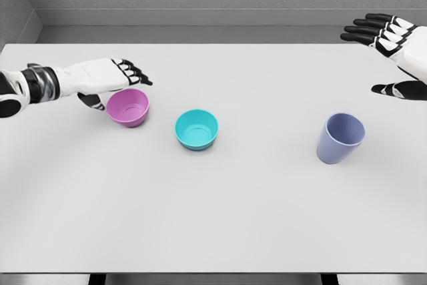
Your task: Stacking bowl and cup with both arms
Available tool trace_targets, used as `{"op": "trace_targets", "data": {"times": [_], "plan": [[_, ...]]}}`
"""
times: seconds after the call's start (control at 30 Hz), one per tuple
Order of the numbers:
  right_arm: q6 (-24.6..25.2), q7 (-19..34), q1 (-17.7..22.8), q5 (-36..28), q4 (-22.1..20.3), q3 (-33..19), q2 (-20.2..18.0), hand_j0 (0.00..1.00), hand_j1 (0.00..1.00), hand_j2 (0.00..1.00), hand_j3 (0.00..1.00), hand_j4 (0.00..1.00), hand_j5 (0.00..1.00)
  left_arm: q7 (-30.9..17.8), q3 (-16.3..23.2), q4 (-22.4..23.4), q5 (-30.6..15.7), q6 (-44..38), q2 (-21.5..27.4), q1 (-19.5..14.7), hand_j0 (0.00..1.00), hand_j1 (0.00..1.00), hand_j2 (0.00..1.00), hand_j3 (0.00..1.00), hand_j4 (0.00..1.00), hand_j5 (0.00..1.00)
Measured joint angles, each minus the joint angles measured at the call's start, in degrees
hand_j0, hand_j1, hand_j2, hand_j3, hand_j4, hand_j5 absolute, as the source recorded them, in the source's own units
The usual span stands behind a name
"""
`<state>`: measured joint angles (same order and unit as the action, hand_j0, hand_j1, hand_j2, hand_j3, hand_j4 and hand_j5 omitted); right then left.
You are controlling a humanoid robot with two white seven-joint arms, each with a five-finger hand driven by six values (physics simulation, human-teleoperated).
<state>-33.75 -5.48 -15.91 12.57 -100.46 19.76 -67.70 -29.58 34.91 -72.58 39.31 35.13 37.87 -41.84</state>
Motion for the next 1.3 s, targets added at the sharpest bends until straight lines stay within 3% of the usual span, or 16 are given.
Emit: {"op": "trace_targets", "data": {"times": [1.17, 1.3], "plan": [[-0.10, -0.02, -0.26, -0.40, 0.00, 1.29, -0.66, 1.00, 1.00, 1.00, 1.00, 1.00, 1.00, -0.15, 4.90, 0.01, 0.90, -0.01, 0.03, -0.35, 1.00, 1.00, 1.00, 1.00, 1.00, 1.00], [-0.08, -0.02, -0.26, -0.41, 0.00, 1.35, -0.66, 1.00, 1.00, 1.00, 1.00, 1.00, 1.00, -0.23, 4.91, -0.11, 0.90, -0.01, 0.12, -0.26, 0.90, 0.90, 0.90, 0.90, 0.90, 0.90]]}}
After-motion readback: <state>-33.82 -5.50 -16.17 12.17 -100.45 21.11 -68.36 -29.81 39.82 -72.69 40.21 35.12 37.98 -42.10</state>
